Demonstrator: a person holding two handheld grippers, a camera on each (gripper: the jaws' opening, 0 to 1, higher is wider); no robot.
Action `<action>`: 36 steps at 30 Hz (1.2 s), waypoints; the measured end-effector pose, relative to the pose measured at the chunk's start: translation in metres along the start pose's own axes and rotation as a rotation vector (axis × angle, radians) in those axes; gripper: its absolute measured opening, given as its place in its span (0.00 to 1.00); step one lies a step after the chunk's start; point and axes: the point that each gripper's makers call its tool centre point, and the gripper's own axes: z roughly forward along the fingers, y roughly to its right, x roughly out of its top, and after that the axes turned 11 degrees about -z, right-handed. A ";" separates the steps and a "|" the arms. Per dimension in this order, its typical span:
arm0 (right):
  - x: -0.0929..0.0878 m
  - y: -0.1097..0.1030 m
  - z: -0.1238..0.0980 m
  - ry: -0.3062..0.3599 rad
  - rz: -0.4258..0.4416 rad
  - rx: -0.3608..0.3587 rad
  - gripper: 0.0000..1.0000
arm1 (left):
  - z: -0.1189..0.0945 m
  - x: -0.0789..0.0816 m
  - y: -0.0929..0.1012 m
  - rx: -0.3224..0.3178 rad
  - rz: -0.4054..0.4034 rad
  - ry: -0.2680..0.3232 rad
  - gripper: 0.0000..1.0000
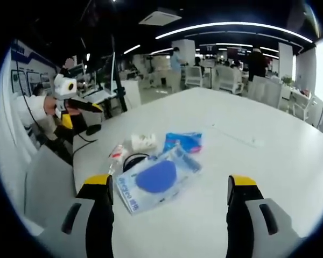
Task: Arrange the tabletop items into an orderly group along one side of the table until the central work area is clear of visible clutter.
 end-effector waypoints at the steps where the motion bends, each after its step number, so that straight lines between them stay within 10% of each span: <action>1: 0.001 0.001 0.001 0.002 -0.002 0.000 0.87 | 0.002 0.002 -0.001 -0.001 0.000 0.002 0.98; 36: 0.040 0.040 0.068 0.048 -0.021 0.035 0.79 | 0.066 0.057 -0.026 -0.026 -0.011 0.030 0.93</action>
